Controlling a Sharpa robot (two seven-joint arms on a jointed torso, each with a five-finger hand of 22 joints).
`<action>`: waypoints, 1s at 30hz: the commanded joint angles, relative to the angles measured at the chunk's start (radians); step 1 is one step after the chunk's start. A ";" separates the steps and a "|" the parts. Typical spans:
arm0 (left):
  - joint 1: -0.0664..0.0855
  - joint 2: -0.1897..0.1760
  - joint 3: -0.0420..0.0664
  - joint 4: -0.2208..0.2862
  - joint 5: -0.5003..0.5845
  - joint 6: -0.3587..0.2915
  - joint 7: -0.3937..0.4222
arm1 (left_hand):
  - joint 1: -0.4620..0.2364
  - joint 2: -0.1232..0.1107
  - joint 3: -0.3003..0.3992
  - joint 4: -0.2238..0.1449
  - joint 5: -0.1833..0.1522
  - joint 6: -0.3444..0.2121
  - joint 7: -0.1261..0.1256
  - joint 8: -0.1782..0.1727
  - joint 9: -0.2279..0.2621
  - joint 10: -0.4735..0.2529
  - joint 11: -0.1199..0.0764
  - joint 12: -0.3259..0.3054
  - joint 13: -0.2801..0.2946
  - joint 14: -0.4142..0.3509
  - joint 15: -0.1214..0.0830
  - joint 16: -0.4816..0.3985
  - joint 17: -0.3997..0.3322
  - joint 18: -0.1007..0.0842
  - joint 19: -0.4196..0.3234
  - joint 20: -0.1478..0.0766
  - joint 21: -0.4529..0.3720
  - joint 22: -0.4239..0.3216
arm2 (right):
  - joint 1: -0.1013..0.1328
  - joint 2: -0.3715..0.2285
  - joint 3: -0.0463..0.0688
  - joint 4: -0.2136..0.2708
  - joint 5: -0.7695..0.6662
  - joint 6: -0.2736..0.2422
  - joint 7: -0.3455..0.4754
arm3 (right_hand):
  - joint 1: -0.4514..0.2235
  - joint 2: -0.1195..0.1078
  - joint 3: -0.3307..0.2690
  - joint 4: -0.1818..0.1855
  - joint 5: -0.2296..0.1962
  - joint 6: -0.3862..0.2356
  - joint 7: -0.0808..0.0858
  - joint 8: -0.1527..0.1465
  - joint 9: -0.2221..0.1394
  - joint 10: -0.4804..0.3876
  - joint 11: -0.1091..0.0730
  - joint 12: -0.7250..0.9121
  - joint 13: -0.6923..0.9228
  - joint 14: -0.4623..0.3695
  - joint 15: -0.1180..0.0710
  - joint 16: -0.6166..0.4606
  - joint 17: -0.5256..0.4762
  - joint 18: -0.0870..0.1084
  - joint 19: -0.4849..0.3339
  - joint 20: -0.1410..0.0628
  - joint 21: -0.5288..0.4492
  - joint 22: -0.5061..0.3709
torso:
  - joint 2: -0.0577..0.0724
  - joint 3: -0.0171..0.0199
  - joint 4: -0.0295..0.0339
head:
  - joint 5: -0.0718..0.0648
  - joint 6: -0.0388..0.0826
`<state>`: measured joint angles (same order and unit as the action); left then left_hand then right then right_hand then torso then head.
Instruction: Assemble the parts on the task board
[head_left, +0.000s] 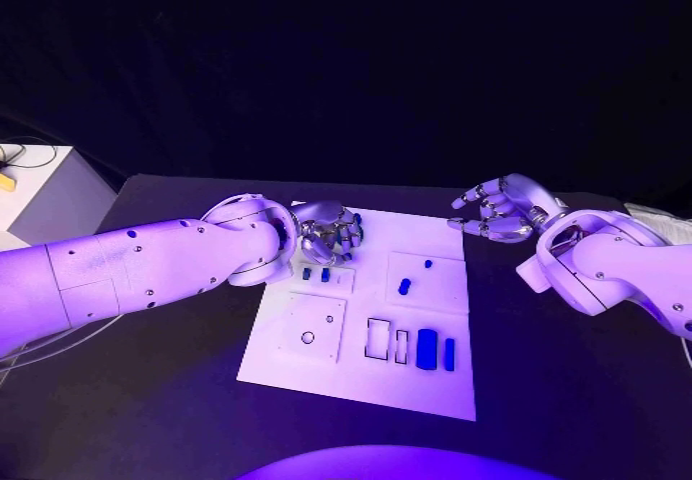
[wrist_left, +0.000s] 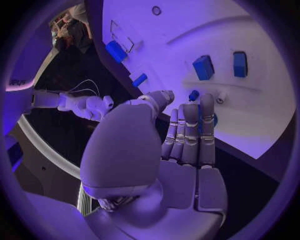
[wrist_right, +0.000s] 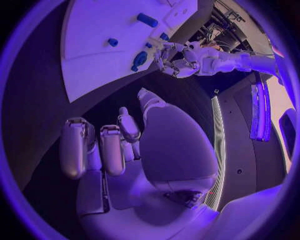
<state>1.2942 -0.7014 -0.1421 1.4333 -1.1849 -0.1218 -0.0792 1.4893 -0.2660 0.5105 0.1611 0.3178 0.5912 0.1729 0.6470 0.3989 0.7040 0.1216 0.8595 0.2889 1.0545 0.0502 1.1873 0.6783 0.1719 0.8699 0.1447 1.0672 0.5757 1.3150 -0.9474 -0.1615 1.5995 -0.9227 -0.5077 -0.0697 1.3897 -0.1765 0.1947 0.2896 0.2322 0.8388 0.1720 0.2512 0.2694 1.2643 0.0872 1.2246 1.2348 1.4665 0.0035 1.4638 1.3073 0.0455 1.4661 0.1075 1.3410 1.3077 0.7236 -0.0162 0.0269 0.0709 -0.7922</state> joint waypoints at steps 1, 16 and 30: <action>-0.004 0.016 -0.004 -0.016 -0.147 -0.036 0.033 | 0.000 -0.009 -0.005 -0.003 -0.005 0.020 0.012 -0.003 -0.012 0.000 -0.001 -0.005 -0.007 0.017 -0.002 0.016 0.014 0.014 0.006 0.000 0.007 0.001 | -0.001 0.001 0.000 0.000 -0.020 -0.001 0.011 | -0.007 0.002 -0.001 -0.001 0.005 -0.010 0.000 0.004 -0.001 -0.006 -0.001 -0.004 -0.001 0.053 0.006 -0.003 0.101 0.008 -0.003 0.006 -0.004 0.131 | 0.001 -0.0001 -0.0009 | -0.001 0.003; -0.013 0.053 -0.011 -0.059 -0.248 -0.051 -0.012 | -0.010 -0.016 -0.014 -0.011 -0.009 0.079 -0.015 -0.033 -0.082 -0.024 -0.003 -0.020 -0.050 0.069 -0.003 0.083 0.047 0.013 0.030 -0.002 0.021 0.003 | -0.001 0.002 0.000 0.001 -0.021 -0.001 0.012 | -0.006 0.004 0.001 -0.001 0.007 -0.010 0.000 0.005 -0.001 -0.006 -0.001 -0.004 -0.001 0.053 0.006 -0.003 0.102 0.008 -0.003 0.006 -0.003 0.131 | 0.002 0.0002 -0.0002 | -0.003 0.003; -0.014 0.067 -0.010 -0.069 -0.256 0.013 -0.036 | 0.001 -0.001 0.007 -0.023 -0.009 0.135 -0.021 -0.054 -0.117 -0.007 -0.003 0.000 -0.060 0.092 -0.002 0.122 0.075 0.013 0.032 -0.001 0.040 0.013 | -0.002 0.003 0.000 0.001 -0.022 0.001 0.011 | -0.005 0.005 0.002 -0.001 0.008 -0.010 0.000 0.005 -0.001 -0.004 -0.001 -0.002 0.000 0.054 0.006 -0.001 0.104 0.007 -0.001 0.006 -0.001 0.133 | 0.002 0.0016 -0.0002 | -0.005 -0.004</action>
<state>1.2806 -0.6384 -0.1528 1.3647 -1.4262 -0.1478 -0.1016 1.4840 -0.2712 0.5134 0.1362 0.3140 0.7228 0.1514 0.5956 0.2830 0.6884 0.1193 0.8567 0.2294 1.1422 0.0482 1.3058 0.7497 0.1702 0.8935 0.1431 1.1046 0.5878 1.3134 -0.9449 -0.1615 1.5994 -0.9327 -0.5090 -0.0695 1.3897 -0.1765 0.1947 0.2896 0.2364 0.8388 0.1720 0.2512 0.2695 1.2644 0.0872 1.2247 1.2349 1.4665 0.0035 1.4638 1.3073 0.0455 1.4661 0.1075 1.3410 1.3074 0.7259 -0.0149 0.0262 0.0663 -0.7947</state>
